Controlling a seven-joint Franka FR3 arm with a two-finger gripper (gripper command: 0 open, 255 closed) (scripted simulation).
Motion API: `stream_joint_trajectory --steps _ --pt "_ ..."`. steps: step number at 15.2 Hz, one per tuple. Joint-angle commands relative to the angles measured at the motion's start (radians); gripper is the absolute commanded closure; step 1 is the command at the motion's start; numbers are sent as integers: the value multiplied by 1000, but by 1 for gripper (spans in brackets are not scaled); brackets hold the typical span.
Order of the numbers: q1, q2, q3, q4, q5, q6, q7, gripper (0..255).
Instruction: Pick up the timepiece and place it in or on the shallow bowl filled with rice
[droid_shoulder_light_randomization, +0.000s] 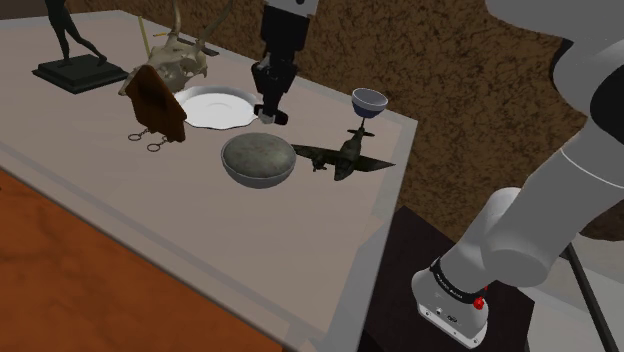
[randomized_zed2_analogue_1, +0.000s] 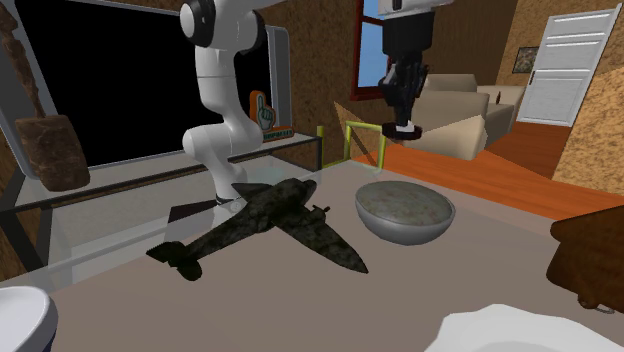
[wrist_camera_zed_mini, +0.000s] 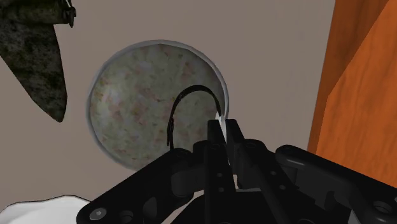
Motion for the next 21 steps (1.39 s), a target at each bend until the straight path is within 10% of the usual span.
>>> stream_joint_trajectory --steps 1,21 --pt "-6 81 -6 110 -20 -33 -5 255" --pt "-7 80 -8 -124 -13 195 -52 255"
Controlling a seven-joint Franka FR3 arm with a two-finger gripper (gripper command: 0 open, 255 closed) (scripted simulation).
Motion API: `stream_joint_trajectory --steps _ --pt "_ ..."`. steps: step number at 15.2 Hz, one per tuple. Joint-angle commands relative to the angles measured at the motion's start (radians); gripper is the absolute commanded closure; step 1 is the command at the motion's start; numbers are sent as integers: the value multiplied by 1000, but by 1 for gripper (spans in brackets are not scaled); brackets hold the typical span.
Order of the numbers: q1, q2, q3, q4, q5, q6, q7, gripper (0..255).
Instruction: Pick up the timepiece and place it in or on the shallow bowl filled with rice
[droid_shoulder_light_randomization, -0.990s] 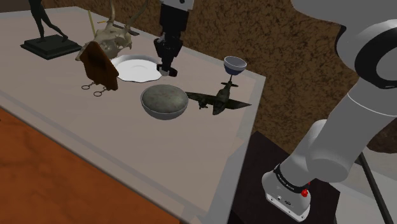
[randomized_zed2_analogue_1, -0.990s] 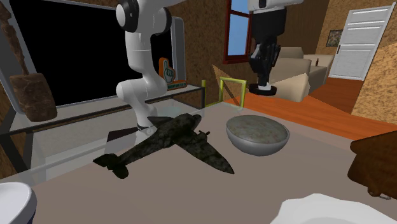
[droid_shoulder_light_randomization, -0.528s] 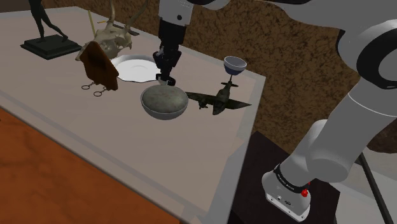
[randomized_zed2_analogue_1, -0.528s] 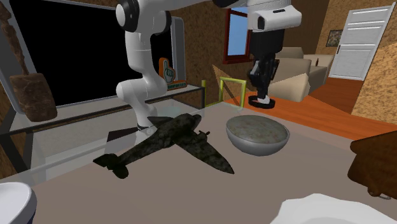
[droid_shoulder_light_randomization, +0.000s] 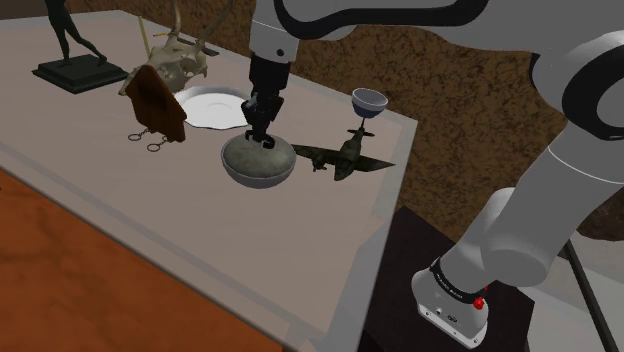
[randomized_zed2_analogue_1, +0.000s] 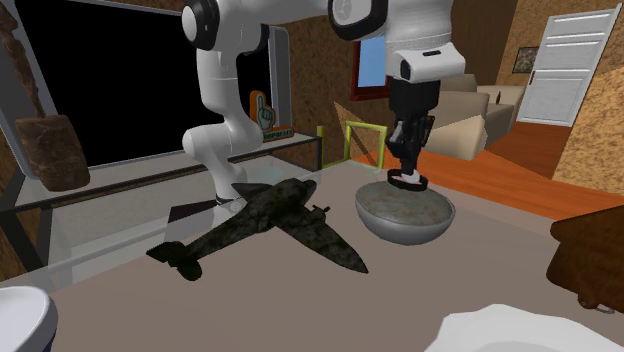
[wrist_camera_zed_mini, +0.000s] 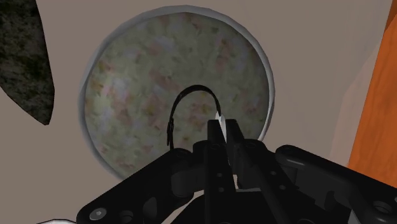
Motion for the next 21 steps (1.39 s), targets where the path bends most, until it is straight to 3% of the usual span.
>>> stream_joint_trajectory --steps 1,6,7,12,16,21 --pt "0 -1 0 -7 1 6 -2 255" --pt "0 -1 0 -6 0 6 -2 255" --pt "0 -1 0 -6 0 6 -2 0" --pt "0 -1 0 -6 0 6 -2 0" --pt "-11 3 -9 123 -4 -121 3 0" --pt "-11 3 -9 123 -4 -121 3 0"
